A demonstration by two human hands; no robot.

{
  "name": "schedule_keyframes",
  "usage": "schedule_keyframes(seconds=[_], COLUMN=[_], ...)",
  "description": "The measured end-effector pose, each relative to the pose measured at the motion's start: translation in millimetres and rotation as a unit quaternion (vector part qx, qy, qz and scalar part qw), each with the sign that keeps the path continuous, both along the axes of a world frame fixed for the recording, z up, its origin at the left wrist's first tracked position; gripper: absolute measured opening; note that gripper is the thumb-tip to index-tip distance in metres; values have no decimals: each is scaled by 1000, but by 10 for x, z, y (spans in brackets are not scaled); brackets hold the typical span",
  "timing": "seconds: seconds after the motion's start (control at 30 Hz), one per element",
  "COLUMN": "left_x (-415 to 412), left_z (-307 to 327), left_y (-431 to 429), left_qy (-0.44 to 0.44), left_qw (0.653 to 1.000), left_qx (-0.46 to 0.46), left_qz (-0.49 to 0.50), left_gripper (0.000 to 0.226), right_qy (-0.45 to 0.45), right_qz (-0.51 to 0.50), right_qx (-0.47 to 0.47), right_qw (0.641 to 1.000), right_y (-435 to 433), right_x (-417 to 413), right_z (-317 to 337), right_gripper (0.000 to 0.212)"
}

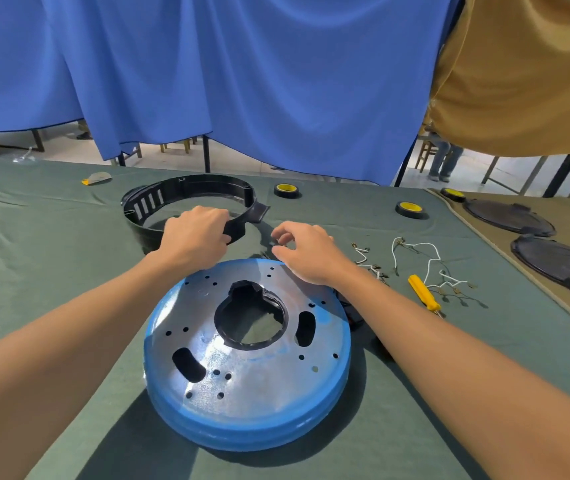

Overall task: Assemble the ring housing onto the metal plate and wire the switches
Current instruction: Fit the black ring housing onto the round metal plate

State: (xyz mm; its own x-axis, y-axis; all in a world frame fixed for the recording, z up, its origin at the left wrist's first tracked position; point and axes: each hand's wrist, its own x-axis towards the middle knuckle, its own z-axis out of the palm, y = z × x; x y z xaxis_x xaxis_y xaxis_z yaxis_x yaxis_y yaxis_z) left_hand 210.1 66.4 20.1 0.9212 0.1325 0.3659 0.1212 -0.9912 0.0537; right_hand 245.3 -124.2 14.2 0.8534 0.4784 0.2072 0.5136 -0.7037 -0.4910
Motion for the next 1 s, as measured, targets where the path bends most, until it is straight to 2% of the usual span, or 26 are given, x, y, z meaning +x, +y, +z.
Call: schedule_keyframes(seconds=[0.13, 0.27, 0.4, 0.5, 0.57, 0.6, 0.73, 0.87, 1.0], left_x=[-51, -144, -245, -291, -307, -319, -346, -381, -410], left_z=[200, 436, 608, 715, 796, 832, 867, 840, 879], left_y=[-205, -427, -638, -776, -830, -851, -868, -868, -849], left_qy=[-38, -64, -66, -91, -104, -104, -64, -20, -21], left_qw=[998, 991, 974, 942, 908, 883, 752, 666, 576], left_qx=[21, 1, -142, -257, -352, -411, -611, -692, -762], left_qz=[-52, -114, -163, -195, -202, -203, -237, -277, -297], left_gripper=[15, 11, 17, 13, 2, 8, 14, 18, 18], right_qy=[12, 30, 43, 37, 33, 33, 73, 110, 127], right_qz=[-14, -85, -146, -148, -149, -146, -159, -187, -192], right_qx=[84, 238, 343, 382, 383, 378, 366, 329, 349], right_qw=[996, 967, 927, 912, 911, 914, 914, 919, 908], right_y=[-73, -223, -425, -555, -641, -683, -797, -866, -909], right_x=[-26, -43, -38, -55, -79, -86, -88, -87, -89], right_z=[101, 217, 308, 352, 377, 385, 423, 410, 353], right_gripper=[31, 23, 32, 30, 25, 23, 15, 25, 39])
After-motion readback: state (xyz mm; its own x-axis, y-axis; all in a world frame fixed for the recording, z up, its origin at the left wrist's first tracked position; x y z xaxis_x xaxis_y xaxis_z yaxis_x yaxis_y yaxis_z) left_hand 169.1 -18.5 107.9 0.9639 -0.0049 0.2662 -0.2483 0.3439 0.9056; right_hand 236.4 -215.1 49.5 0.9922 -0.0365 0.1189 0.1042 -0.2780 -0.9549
